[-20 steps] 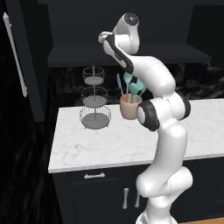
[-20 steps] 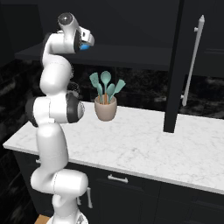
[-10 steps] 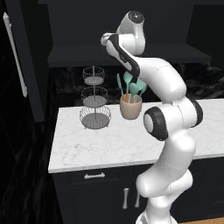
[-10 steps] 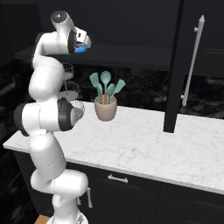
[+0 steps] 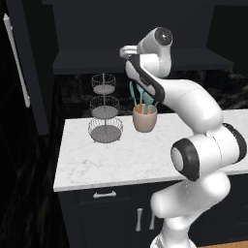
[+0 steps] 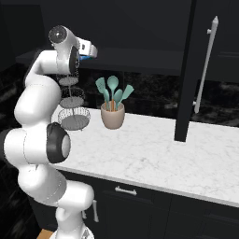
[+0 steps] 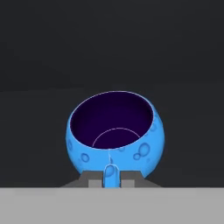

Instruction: Gather all objects into one cabinet and sort the glasses and bowls to opposite sides.

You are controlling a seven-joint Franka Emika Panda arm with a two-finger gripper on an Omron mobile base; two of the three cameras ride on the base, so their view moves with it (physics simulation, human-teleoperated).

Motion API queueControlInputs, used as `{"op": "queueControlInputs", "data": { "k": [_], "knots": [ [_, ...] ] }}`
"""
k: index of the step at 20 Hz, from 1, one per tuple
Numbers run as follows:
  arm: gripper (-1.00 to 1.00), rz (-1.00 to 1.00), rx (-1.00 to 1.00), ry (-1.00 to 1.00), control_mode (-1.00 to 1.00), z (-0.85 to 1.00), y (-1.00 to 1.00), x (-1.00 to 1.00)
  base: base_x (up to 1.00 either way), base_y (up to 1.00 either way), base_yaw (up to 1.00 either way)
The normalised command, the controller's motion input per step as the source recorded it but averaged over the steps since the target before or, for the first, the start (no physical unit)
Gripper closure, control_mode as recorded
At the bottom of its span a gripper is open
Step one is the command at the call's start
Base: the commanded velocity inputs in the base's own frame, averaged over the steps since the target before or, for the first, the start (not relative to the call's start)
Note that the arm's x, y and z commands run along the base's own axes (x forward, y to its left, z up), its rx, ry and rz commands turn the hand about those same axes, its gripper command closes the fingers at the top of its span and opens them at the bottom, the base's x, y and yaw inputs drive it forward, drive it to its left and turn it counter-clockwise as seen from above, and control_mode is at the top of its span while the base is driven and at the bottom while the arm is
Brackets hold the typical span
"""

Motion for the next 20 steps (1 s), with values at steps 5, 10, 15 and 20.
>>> {"op": "queueControlInputs", "data": {
  "k": [5, 10, 15, 20],
  "knots": [
    [1.0, 0.0, -0.03, -0.33, -1.0, 0.01, -0.03, -0.34, 0.0, 0.0, 0.0],
    [1.0, 0.0, 0.0, -0.14, -1.0, 0.33, 0.0, -0.49, 0.0, 0.0, 0.0],
    [1.0, 0.0, 0.07, 0.0, -1.0, 0.44, -0.02, -0.68, 0.0, 0.0, 0.0],
    [1.0, 0.0, 0.08, 0.05, -1.0, 0.35, -0.08, -0.75, 0.0, 0.0, 0.0]
  ]
}}
